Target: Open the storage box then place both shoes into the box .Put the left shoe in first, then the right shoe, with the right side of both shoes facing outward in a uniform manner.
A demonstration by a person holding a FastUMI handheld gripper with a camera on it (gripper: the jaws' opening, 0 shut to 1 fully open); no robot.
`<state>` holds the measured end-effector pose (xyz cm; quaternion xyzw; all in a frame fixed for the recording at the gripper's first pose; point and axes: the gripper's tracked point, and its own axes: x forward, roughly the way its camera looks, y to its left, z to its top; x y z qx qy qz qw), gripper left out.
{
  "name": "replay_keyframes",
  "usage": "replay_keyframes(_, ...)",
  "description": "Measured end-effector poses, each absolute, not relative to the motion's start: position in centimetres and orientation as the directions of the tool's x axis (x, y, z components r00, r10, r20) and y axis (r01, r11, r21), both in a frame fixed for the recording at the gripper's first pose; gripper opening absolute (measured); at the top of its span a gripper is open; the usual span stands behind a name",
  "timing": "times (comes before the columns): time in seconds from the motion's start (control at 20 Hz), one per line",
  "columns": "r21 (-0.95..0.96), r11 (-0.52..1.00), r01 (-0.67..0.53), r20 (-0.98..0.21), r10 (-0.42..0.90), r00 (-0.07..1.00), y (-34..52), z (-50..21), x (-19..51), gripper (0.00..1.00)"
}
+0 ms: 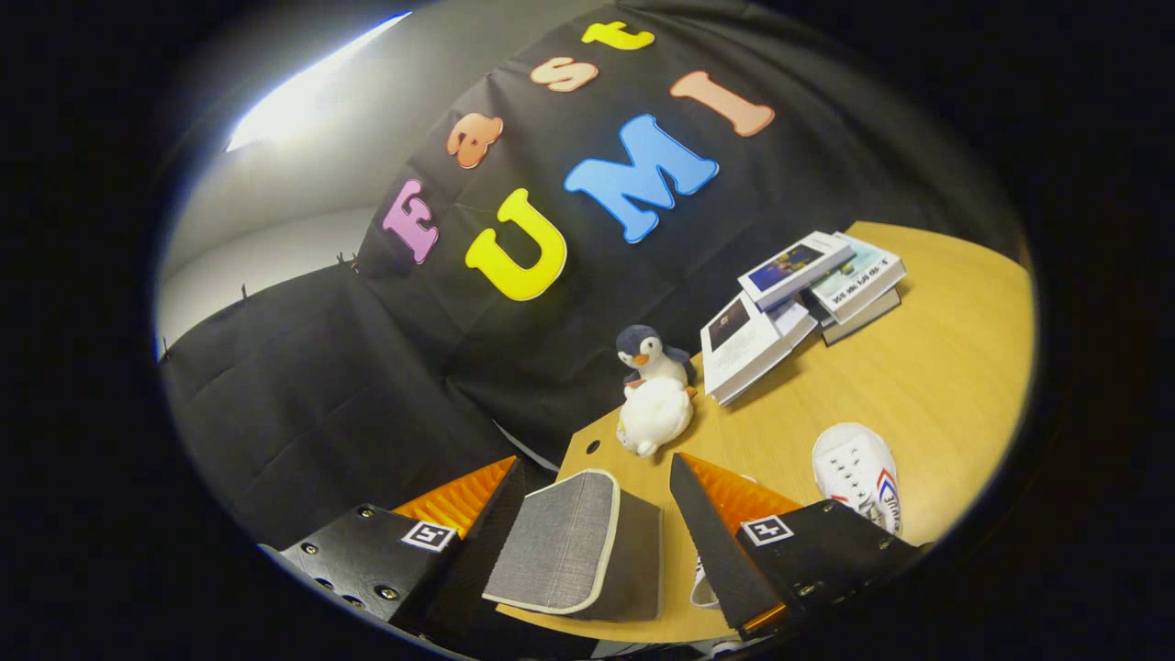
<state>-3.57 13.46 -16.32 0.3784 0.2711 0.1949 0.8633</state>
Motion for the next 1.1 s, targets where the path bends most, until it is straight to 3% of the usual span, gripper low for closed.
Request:
replay_keyframes(0.6, 0.915, 0.403, 0.031, -0.338, 0.722, 0.603, 20.2, -22.1, -6.6, 0.97)
replay_keyframes(1.1, 0.944, 0.270, 0.188, -0.328, 0.797, 0.507, 24.0, -25.5, -8.4, 0.97)
